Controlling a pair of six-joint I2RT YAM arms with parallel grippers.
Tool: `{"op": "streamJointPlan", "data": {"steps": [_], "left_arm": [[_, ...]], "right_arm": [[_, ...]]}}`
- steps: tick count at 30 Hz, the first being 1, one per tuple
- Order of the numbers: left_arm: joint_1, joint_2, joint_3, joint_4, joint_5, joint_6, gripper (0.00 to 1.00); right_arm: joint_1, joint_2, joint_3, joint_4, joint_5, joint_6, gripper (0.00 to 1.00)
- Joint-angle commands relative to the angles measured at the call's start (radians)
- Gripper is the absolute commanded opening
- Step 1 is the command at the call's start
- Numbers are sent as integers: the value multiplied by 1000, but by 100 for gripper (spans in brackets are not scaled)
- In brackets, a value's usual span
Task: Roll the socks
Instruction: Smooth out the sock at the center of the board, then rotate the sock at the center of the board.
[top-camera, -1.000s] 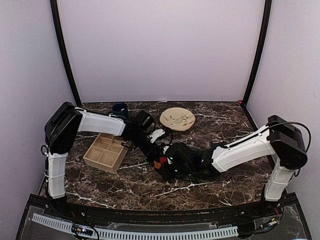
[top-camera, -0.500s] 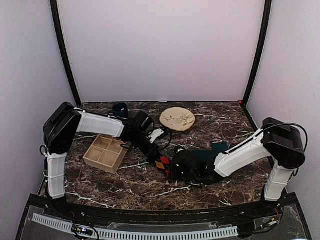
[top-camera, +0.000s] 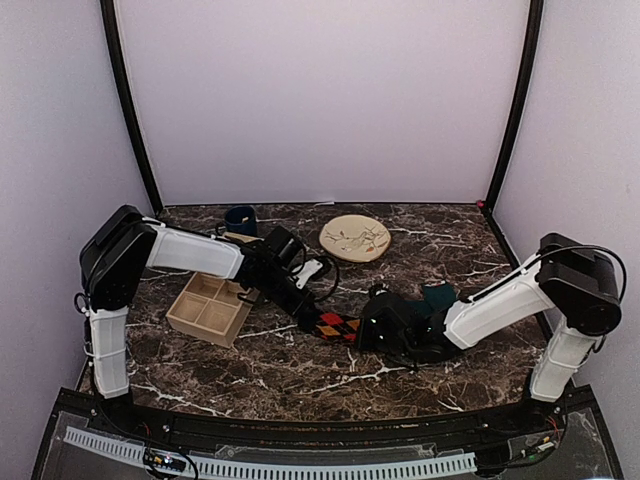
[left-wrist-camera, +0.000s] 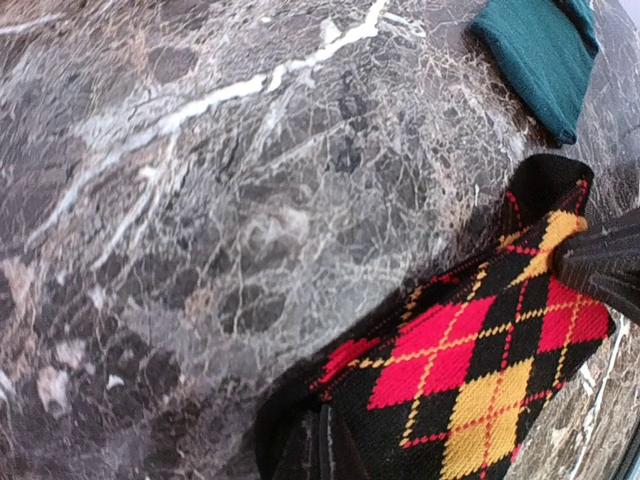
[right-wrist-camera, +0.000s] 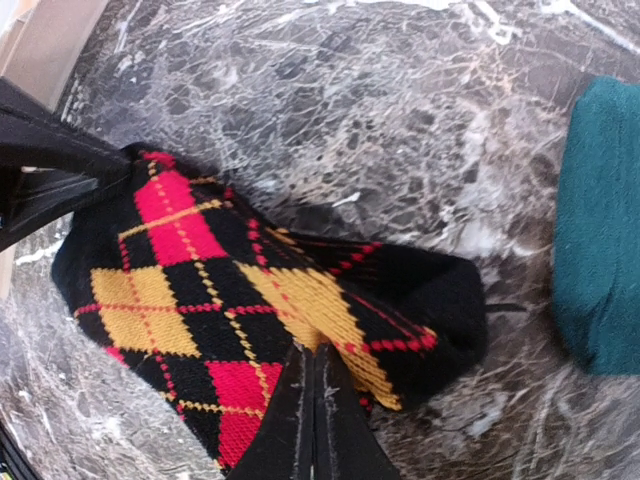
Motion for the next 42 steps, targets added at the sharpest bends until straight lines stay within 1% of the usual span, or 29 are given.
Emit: {"op": "streamJointPlan", "data": {"steps": [1,4,7,9,13,17,21,23,30,36,39,42], "left_arm": [[-10,-15,-79,-148,-70,-53,0],[-21,-46,-99,-139,-85,-72,0],[-33,-87,-104,-128,-112,-86,0],[-41,-114,-100,-122,-138,-93,5],[-48,-177,-94,-91,-176,-98,17],[-48,-227,-84,-54,-199,-101,26],[-51,-263,-77,-35,-198,-111,28],[-55,-285,-87,-27,-196,-121,28],[-120,-350,-178,16,-192,-170,27],[-192,-347,-256,60,-213,-252,17],[-199,-328,-286,79,-222,-288,13],[-200,-302,-293,77,-248,-316,11]], "right_arm": [[-14,-18,40,-71,-5,-84,0],[-14,-22,68,-84,-12,-133,0],[-14,-33,88,-69,-24,-168,2],[-14,-44,98,-65,-28,-184,3],[-15,-55,119,-71,-22,-204,4],[-16,-36,135,-75,-22,-209,4],[-17,-6,144,-73,-31,-203,4],[-17,-4,133,-68,-12,-192,4],[-35,0,100,-44,-2,-181,4],[-43,13,73,-23,-8,-168,4],[-45,28,69,-20,-11,-158,4],[-46,43,64,-25,-15,-144,3]]}}
